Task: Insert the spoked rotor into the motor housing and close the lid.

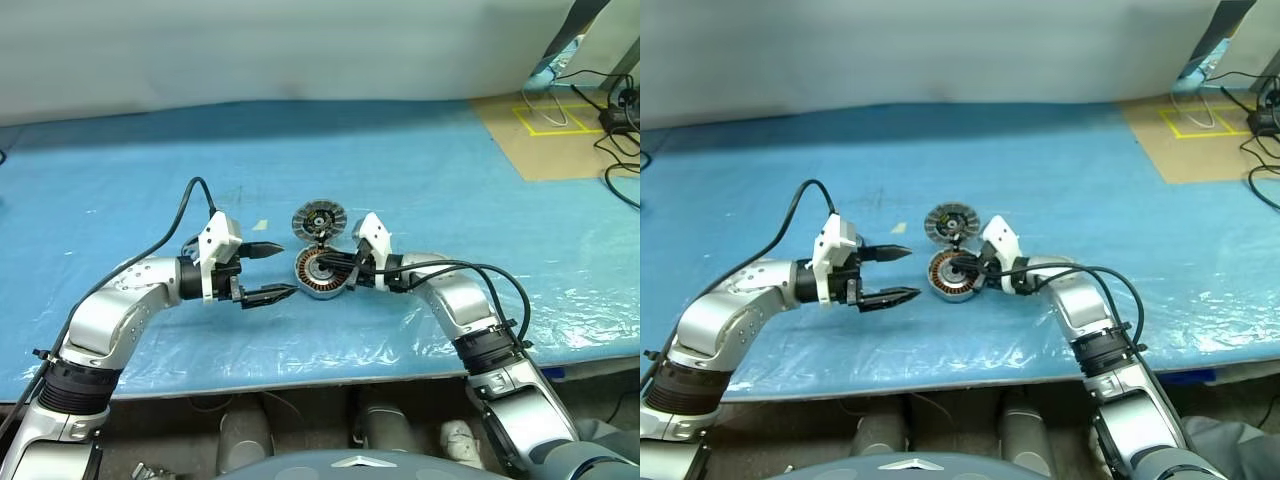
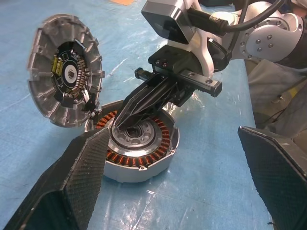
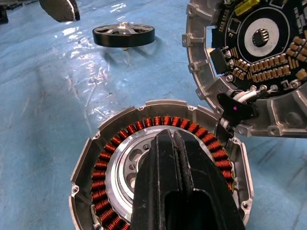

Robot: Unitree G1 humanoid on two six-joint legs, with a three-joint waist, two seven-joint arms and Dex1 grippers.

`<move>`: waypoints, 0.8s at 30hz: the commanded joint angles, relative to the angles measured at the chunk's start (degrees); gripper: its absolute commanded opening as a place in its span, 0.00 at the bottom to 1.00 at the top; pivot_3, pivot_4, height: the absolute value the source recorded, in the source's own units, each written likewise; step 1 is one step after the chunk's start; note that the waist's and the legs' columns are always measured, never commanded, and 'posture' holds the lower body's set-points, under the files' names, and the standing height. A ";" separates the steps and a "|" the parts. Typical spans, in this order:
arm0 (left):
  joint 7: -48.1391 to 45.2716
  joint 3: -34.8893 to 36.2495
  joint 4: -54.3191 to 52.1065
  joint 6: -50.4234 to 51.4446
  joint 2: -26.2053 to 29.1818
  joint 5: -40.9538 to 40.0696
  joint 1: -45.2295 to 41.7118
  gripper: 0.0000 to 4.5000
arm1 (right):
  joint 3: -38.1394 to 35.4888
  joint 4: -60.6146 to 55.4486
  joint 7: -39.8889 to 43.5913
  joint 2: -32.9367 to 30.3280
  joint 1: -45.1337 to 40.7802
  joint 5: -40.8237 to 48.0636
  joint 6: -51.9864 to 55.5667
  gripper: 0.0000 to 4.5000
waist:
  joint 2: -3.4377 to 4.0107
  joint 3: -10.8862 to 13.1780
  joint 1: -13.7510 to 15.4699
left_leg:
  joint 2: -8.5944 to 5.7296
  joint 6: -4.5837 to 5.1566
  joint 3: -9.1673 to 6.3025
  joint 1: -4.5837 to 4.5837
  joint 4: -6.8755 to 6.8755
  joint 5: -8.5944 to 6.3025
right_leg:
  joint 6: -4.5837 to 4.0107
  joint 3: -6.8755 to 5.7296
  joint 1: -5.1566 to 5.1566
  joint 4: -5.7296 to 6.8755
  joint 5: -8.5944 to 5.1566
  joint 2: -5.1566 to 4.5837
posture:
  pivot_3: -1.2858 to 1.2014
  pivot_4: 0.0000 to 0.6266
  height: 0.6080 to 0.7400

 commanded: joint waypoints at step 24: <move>0.17 0.72 -1.51 0.60 -0.19 -1.21 -2.06 1.00 | 1.98 -1.99 -0.30 -1.29 0.77 -0.66 0.87 0.01 | -0.02 -0.01 0.16 | 0.01 -0.01 -0.02 -0.68 -0.04 0.01 | 0.02 -0.10 -0.59 0.01 -0.02 0.01 | 0.52 0.24 1.00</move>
